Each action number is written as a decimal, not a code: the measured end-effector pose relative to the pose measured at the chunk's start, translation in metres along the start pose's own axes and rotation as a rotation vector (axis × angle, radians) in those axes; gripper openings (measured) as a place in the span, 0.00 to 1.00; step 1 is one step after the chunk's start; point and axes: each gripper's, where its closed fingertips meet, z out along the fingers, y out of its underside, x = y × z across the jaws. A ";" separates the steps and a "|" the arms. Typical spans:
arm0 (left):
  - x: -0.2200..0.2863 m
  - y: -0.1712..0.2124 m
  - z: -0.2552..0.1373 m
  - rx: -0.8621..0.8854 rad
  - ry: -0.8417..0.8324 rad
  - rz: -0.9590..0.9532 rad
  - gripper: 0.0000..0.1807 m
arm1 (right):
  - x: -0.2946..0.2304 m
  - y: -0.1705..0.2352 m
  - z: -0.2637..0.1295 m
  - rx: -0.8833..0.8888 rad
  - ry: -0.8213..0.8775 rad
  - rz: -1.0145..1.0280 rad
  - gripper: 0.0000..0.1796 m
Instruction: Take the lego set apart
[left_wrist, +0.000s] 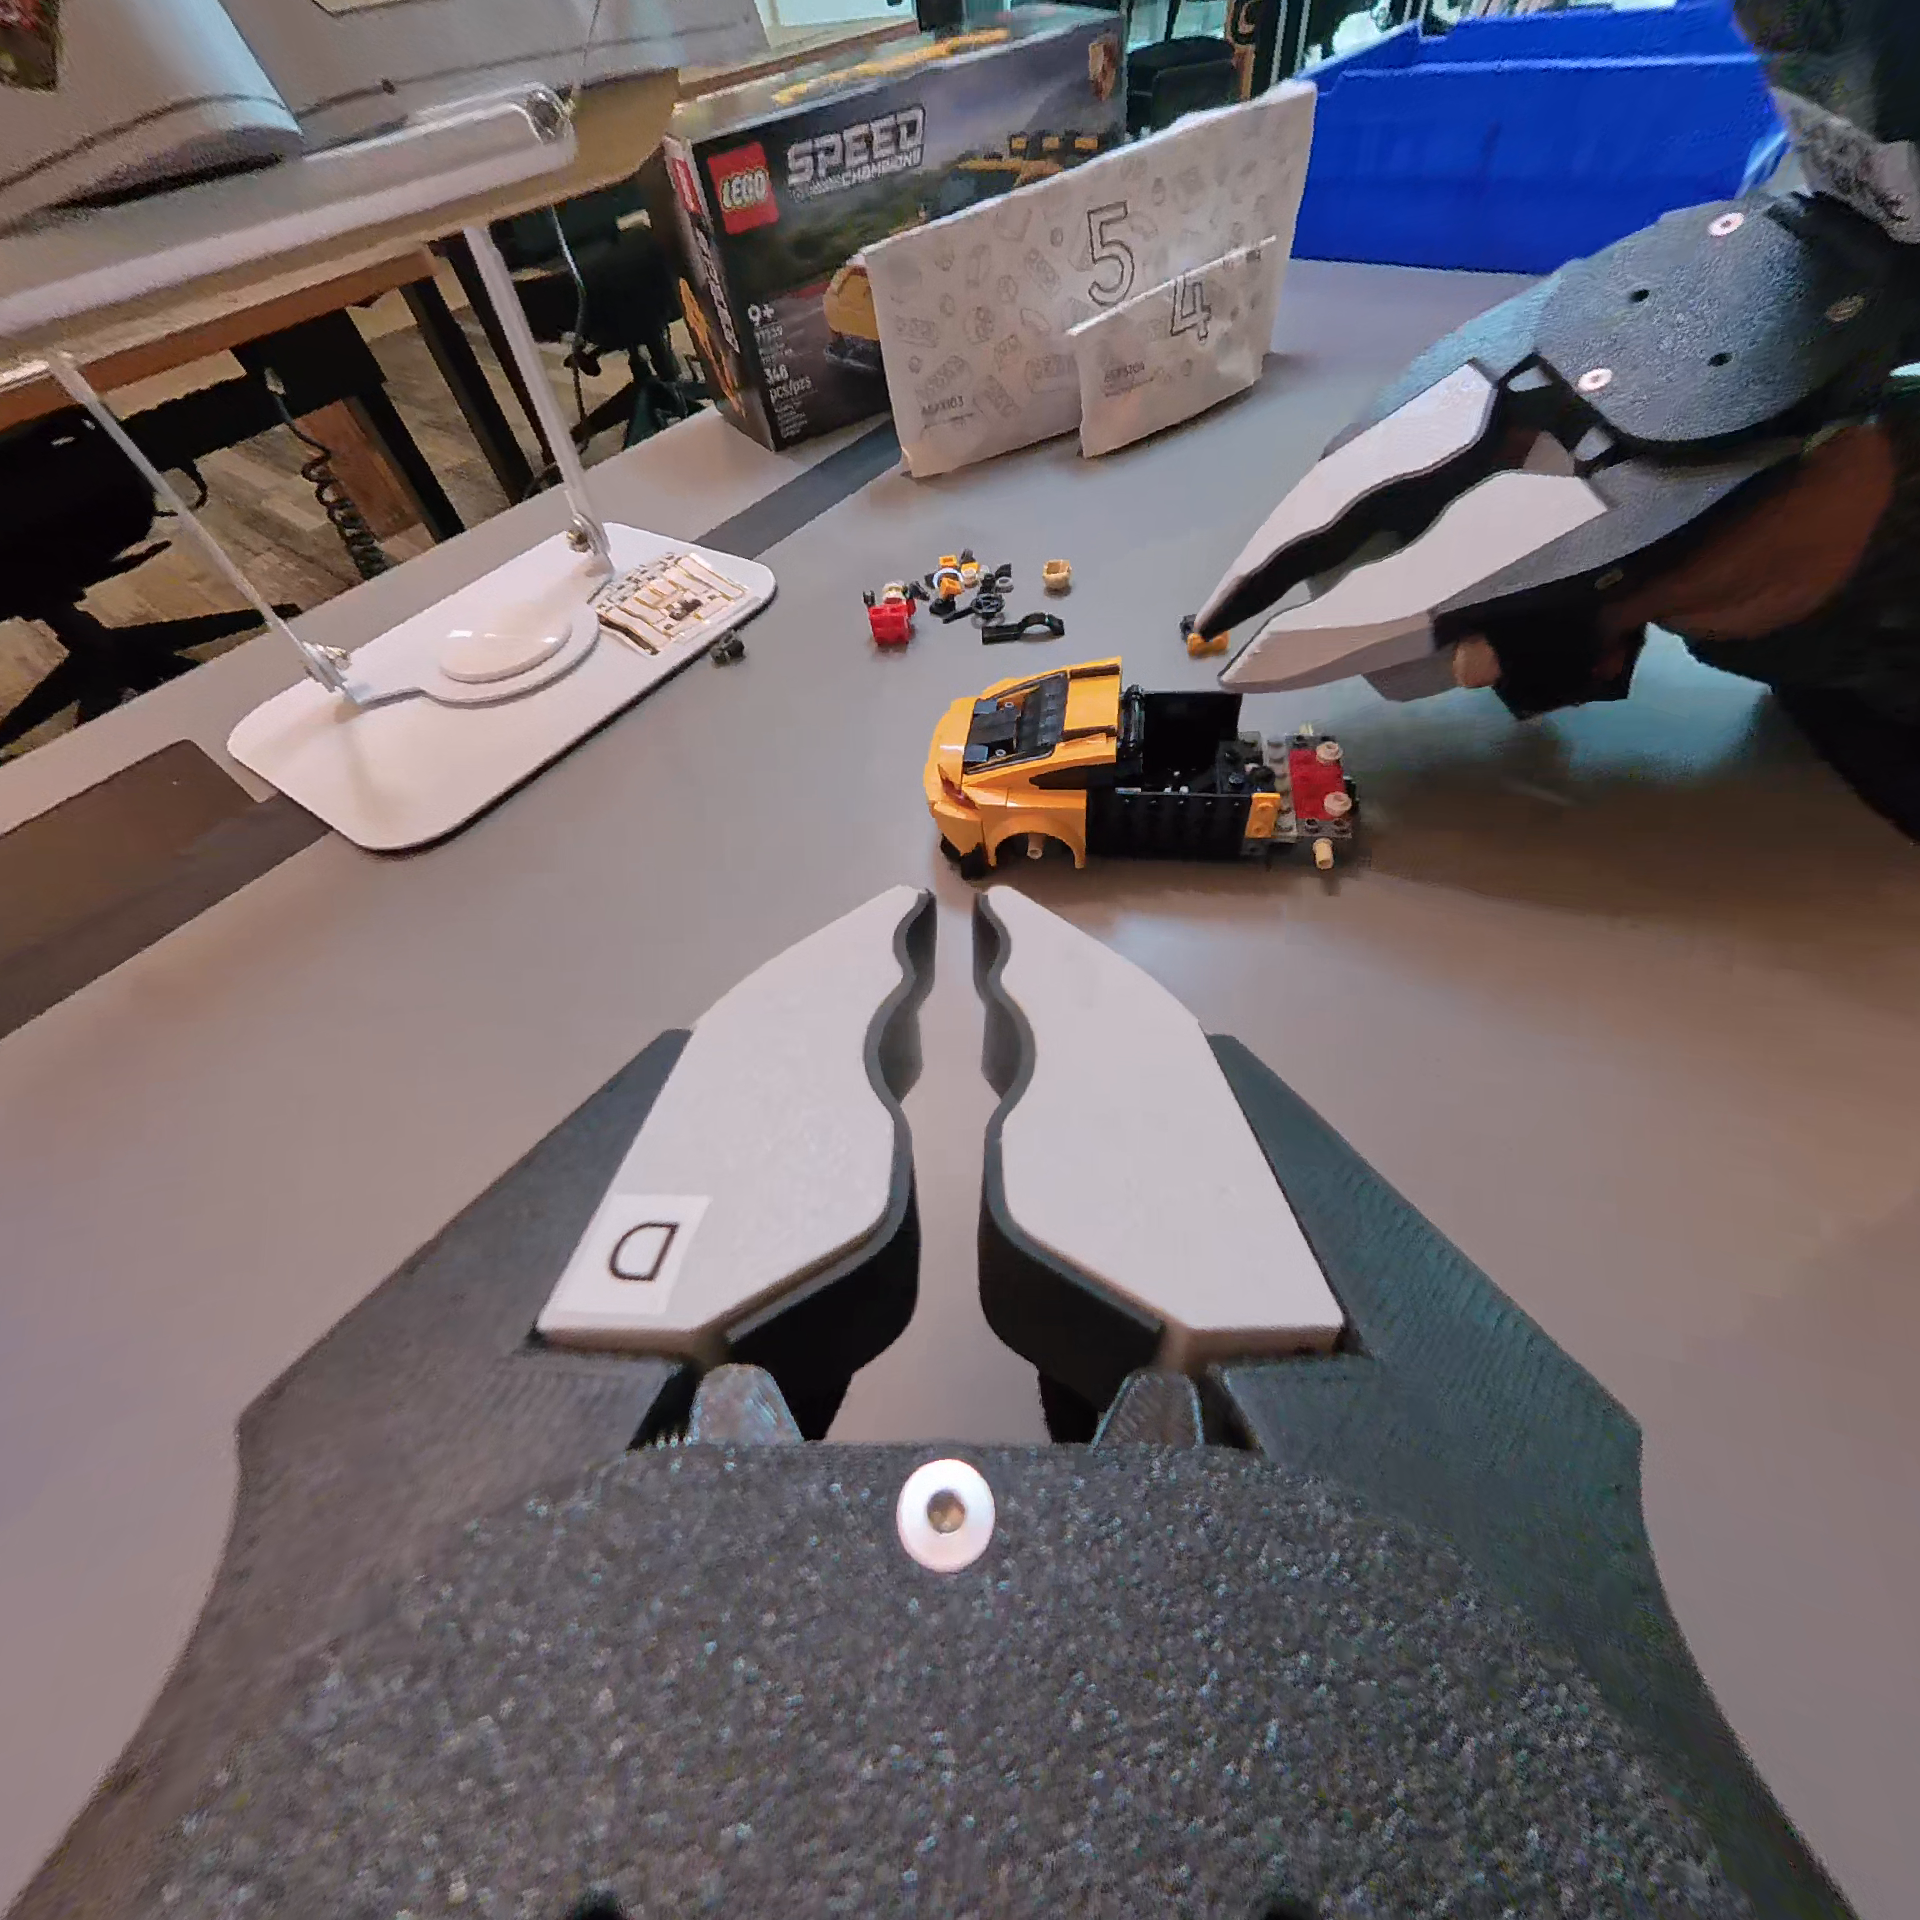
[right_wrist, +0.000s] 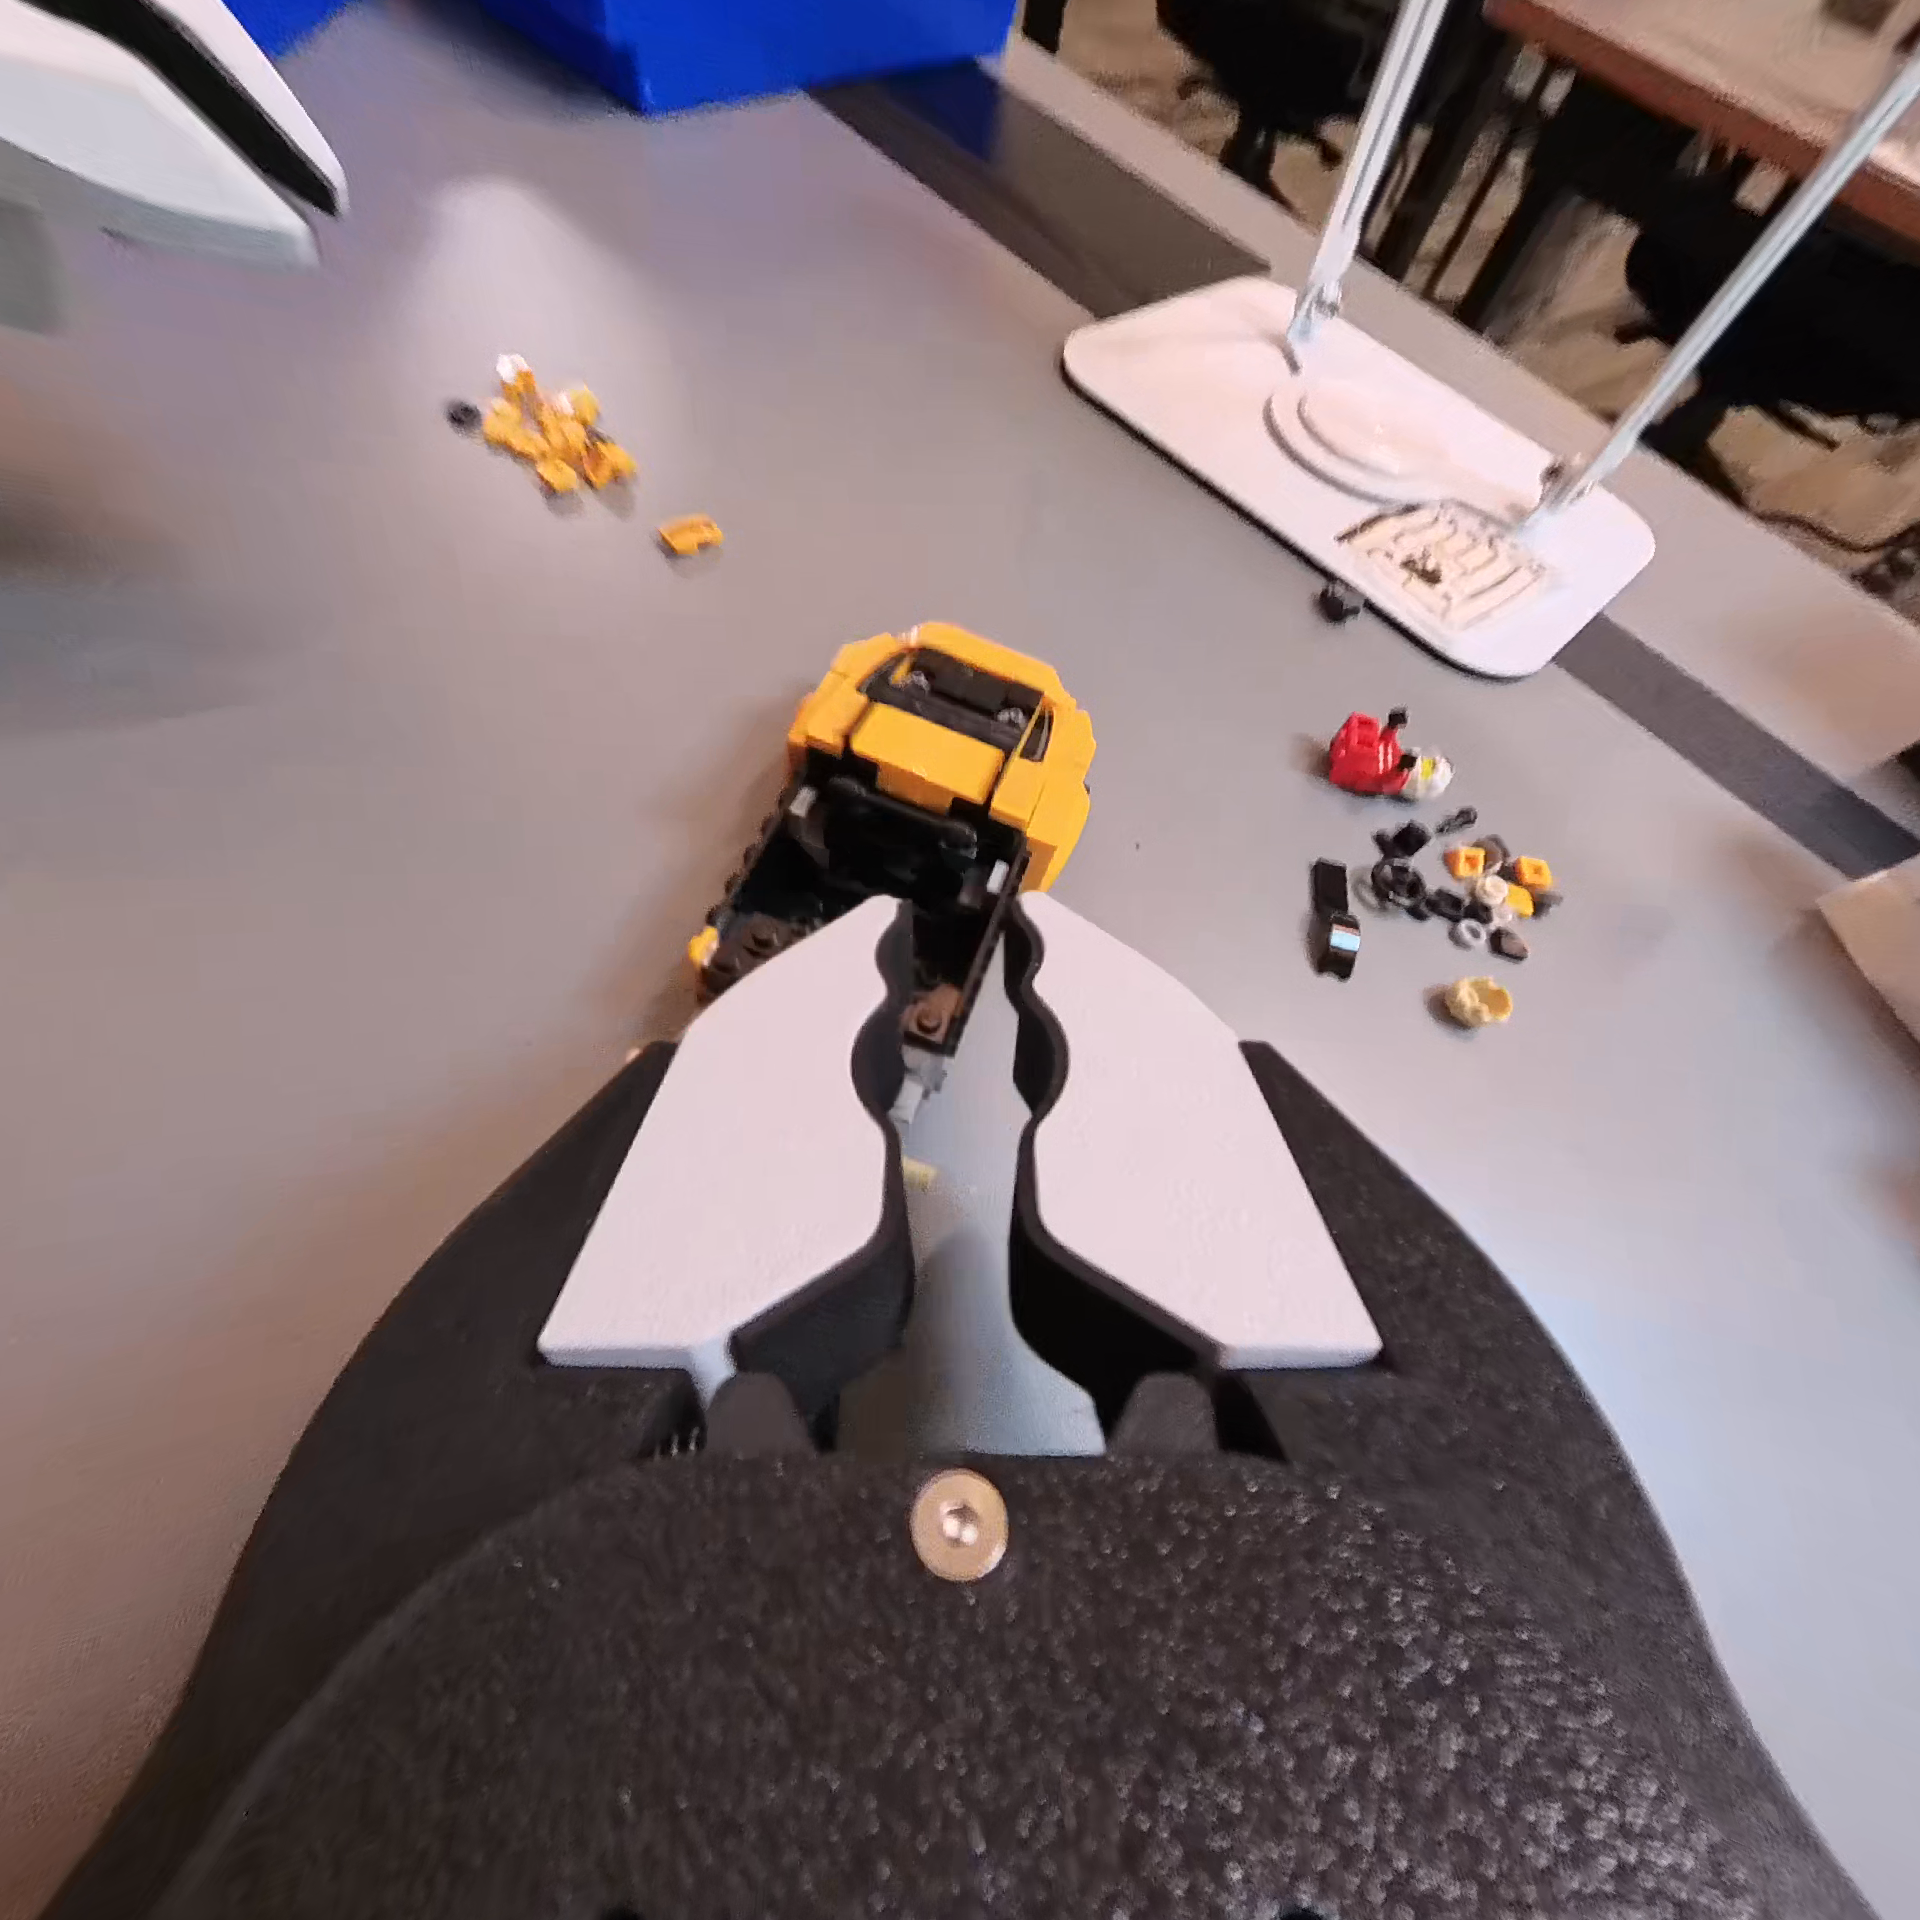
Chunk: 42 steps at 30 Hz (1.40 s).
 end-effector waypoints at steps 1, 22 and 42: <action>-0.001 -0.002 -0.002 0.012 -0.008 0.001 0.03 | 0.000 -0.007 -0.003 0.034 -0.001 -0.003 0.11; -0.130 -0.130 0.005 0.448 -0.257 -0.058 0.00 | 0.173 -0.197 0.016 0.358 0.372 -0.161 0.03; -0.208 -0.112 0.022 0.515 -0.344 -0.232 0.00 | 0.212 -0.287 0.139 0.234 0.745 -0.390 0.33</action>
